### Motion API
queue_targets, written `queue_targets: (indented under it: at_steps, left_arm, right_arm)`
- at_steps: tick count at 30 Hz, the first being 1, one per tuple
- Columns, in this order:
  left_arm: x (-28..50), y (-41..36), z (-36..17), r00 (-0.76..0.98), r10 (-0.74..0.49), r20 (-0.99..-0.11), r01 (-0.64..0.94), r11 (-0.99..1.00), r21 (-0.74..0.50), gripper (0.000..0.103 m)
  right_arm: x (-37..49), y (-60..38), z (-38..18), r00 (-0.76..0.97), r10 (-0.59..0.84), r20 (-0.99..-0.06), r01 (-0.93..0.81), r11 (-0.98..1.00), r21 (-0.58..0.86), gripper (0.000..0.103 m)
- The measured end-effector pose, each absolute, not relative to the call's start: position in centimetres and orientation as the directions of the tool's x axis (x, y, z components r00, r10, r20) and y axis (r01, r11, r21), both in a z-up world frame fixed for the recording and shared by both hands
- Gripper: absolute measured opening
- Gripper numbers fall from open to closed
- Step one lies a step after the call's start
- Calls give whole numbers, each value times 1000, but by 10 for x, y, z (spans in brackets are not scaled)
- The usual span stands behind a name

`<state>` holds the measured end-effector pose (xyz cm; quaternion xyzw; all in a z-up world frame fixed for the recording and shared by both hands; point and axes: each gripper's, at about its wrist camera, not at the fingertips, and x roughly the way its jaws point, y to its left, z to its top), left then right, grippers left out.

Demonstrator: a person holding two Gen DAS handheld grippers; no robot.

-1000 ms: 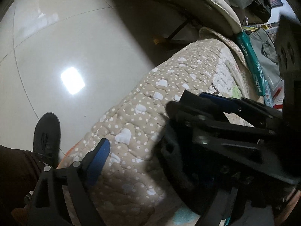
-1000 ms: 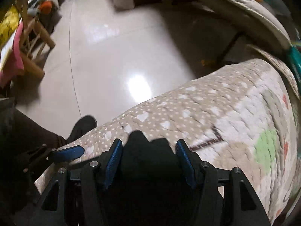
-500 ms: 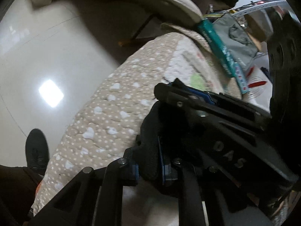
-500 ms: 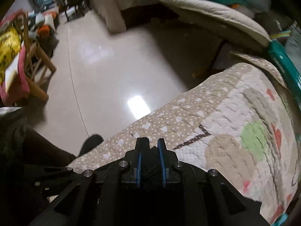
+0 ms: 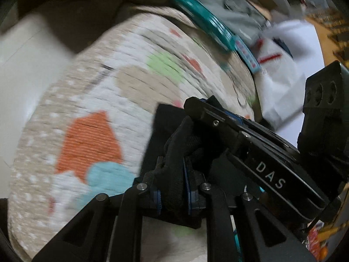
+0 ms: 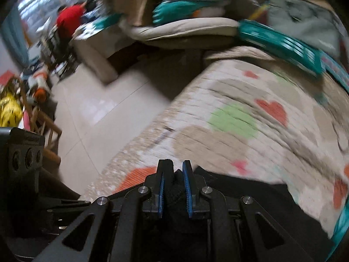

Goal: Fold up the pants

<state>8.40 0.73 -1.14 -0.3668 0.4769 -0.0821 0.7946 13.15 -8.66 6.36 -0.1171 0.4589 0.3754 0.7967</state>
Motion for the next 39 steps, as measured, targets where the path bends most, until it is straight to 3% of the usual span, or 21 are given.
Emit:
queue_targets:
  at_steps: [8, 10, 12, 14, 16, 19, 21, 23, 25, 28, 31, 32, 33, 35, 39]
  left_arm:
    - [92, -83, -24, 397, -535, -745, -56, 796, -602, 16]
    - [84, -92, -23, 357, -575, -736, -7, 786, -618, 22]
    - [72, -91, -19, 326, -622, -712, 46, 763, -645, 40]
    - [58, -83, -15, 324, -636, -700, 77, 755, -651, 43]
    - [48, -63, -13, 354, -615, -704, 64, 767, -638, 43]
    - [49, -30, -20, 405, -567, -717, -53, 768, -638, 43]
    - [51, -10, -28, 422, -519, -743, -144, 771, -621, 43]
    - [53, 0, -33, 437, -484, -758, -186, 776, -603, 43]
    - [55, -1, -36, 438, -468, -768, -197, 783, -589, 43]
    - [64, -13, -41, 429, -468, -773, -178, 795, -580, 43]
    - [72, -21, -49, 420, -472, -775, -147, 808, -571, 45]
    - [75, -26, -54, 413, -472, -778, -138, 812, -566, 45]
    - [78, -30, -57, 405, -478, -780, -131, 813, -567, 46]
    - [80, -36, -63, 392, -488, -779, -116, 814, -569, 49]
    - [80, -54, -62, 416, -435, -798, -62, 862, -502, 50]
  right_arm:
    - [137, -198, 32, 322, 466, -824, -545, 803, 241, 17]
    - [138, -220, 19, 315, 435, -844, -503, 830, 240, 24]
    - [143, -244, 9, 346, 352, -870, -434, 882, 184, 41]
    - [147, -269, 11, 403, 280, -871, -344, 929, 139, 52]
    - [148, -289, 24, 465, 271, -843, -256, 953, 165, 52]
    - [143, -296, 45, 491, 423, -762, -252, 906, 340, 52]
    - [139, -282, 48, 423, 575, -700, -312, 818, 484, 48]
    - [132, -260, 40, 339, 642, -688, -364, 764, 534, 48]
    - [127, -245, 24, 287, 614, -735, -380, 778, 501, 47]
    - [134, -243, -12, 258, 398, -880, -310, 897, 315, 42]
    - [136, -246, -8, 283, 390, -876, -300, 904, 305, 41]
    - [137, -240, 2, 309, 386, -869, -320, 903, 287, 47]
    - [140, -234, 11, 334, 381, -862, -344, 901, 264, 61]
    - [149, -212, 27, 373, 379, -847, -399, 890, 222, 77]
    - [170, -160, 26, 341, 387, -857, -506, 843, 179, 79]
